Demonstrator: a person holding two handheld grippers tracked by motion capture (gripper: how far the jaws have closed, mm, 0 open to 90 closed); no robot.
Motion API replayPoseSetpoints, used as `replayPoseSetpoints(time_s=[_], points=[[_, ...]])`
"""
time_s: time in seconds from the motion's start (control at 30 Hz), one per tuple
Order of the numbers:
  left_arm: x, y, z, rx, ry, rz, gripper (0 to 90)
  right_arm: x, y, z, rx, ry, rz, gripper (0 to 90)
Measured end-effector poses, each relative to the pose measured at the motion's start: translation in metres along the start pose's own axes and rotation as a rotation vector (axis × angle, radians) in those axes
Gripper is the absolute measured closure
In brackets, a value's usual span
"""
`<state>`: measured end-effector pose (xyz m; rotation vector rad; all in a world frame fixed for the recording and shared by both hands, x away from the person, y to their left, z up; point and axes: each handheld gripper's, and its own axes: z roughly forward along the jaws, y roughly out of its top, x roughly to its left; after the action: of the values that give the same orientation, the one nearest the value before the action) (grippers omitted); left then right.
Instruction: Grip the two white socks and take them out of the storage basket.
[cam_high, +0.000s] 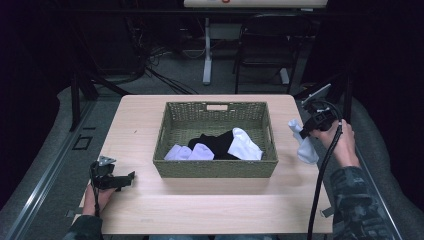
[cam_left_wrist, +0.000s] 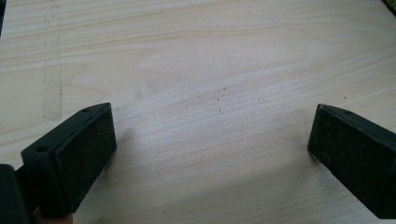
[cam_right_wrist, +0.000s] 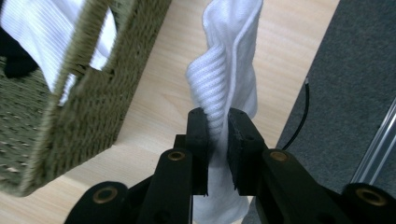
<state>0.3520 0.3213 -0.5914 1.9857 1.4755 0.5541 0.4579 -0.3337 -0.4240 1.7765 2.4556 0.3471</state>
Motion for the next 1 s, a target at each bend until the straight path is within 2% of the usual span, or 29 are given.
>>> replayPoseSetpoints(time_s=[0.1,0.13,0.2,0.4,0.5,0.57,0.6,0.67,0.7,0.77,0.8,0.87,0.9,1.0], points=[[0.0,0.0,0.0,0.0,0.0,0.0,0.9,-0.001,-0.003,0.013,0.026,0.009,-0.002,79.7],[0.0,0.0,0.0,0.002,0.0,0.004,0.9,0.0,-0.005,0.019,0.011,0.009,0.016,79.7],[0.0,0.0,0.0,0.002,0.0,0.003,0.9,-0.001,-0.006,0.028,0.038,0.021,0.007,79.7],[0.0,0.0,0.0,0.003,0.0,0.003,0.9,0.001,-0.01,0.057,0.05,0.038,0.031,79.7],[0.0,0.0,0.0,0.003,0.0,0.003,0.9,0.001,-0.011,0.065,0.069,0.049,0.029,79.2],[0.0,0.0,0.0,0.003,0.0,0.004,0.9,0.002,-0.011,0.069,0.064,0.046,0.036,77.5],[0.0,0.0,0.0,0.003,0.0,0.004,0.9,0.001,-0.011,0.069,0.084,0.05,0.016,75.1],[0.0,0.0,0.0,0.003,0.0,0.004,0.9,0.002,-0.011,0.07,0.08,0.046,0.031,72.2],[0.0,0.0,0.0,0.003,-0.001,0.004,0.9,0.002,-0.012,0.07,0.059,0.041,0.037,69.8],[0.0,0.0,0.0,0.003,0.0,0.003,0.9,0.001,-0.011,0.065,0.065,0.043,0.032,62.2],[0.0,0.0,0.0,0.002,0.0,0.003,0.9,0.001,-0.012,0.062,0.053,0.027,0.031,57.2],[0.0,0.0,0.0,0.002,0.0,0.003,0.9,0.001,-0.011,0.054,0.038,0.033,0.035,47.3],[0.0,0.0,0.0,0.002,0.0,0.003,0.9,0.0,-0.011,0.049,0.036,0.041,0.02,40.7],[0.0,0.0,0.0,0.002,0.0,0.003,0.9,0.003,-0.012,0.033,-0.03,0.047,0.03,29.4]])
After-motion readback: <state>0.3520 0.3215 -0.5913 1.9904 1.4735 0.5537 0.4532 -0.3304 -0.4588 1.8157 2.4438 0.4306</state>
